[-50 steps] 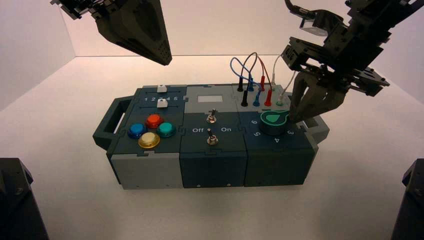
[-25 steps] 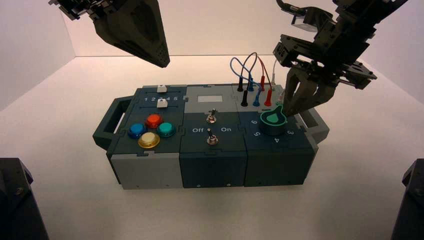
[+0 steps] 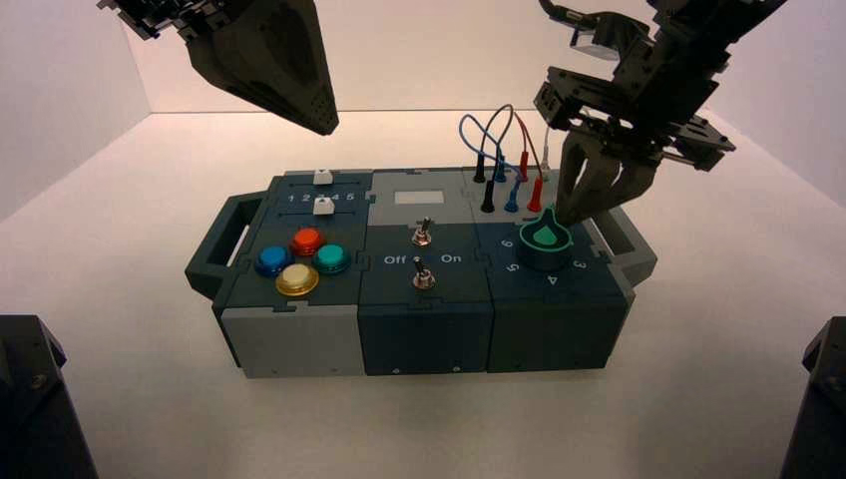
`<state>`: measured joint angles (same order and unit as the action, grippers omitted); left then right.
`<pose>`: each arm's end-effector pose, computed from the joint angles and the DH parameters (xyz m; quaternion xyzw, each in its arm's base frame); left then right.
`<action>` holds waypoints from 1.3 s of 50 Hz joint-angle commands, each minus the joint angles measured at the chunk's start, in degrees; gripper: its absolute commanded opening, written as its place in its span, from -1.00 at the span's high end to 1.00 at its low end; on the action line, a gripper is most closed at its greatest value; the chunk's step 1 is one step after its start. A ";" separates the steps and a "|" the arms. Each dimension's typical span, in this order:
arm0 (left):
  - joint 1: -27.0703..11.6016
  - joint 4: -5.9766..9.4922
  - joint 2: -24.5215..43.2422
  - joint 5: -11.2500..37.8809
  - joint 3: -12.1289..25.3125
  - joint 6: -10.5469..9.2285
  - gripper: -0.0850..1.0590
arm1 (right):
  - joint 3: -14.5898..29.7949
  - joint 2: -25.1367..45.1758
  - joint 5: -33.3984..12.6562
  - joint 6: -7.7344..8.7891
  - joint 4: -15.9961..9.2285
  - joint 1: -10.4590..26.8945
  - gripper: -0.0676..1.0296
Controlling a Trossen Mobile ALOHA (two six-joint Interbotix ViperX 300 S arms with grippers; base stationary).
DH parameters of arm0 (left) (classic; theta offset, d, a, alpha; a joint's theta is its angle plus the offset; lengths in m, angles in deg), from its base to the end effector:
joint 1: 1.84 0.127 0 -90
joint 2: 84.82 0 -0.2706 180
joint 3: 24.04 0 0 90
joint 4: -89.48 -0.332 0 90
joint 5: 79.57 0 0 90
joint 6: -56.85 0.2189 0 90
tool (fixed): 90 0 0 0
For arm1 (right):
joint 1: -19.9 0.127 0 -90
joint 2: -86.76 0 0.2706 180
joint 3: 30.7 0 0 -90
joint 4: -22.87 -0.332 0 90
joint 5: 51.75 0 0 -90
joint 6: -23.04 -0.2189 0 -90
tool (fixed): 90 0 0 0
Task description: Turn the knob to position 1.
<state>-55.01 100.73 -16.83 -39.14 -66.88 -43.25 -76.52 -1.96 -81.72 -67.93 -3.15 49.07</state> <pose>0.1667 -0.2688 0.0704 0.0732 0.5298 -0.3529 0.7678 0.2291 0.1828 -0.0515 0.0689 0.6448 0.1540 0.7455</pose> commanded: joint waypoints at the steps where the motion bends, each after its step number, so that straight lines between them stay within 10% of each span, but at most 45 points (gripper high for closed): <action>1: -0.26 -0.18 -0.09 -0.26 1.76 0.26 0.91 | 1.58 -0.26 0.26 0.09 0.09 0.18 0.92; 65: -0.26 -0.70 0.97 0.26 1.93 1.23 0.91 | 4.66 2.29 0.18 0.35 0.09 0.26 0.92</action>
<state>-55.01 100.20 -15.60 -38.70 -66.88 -42.29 -73.09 0.77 -81.72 -67.58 -2.97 49.07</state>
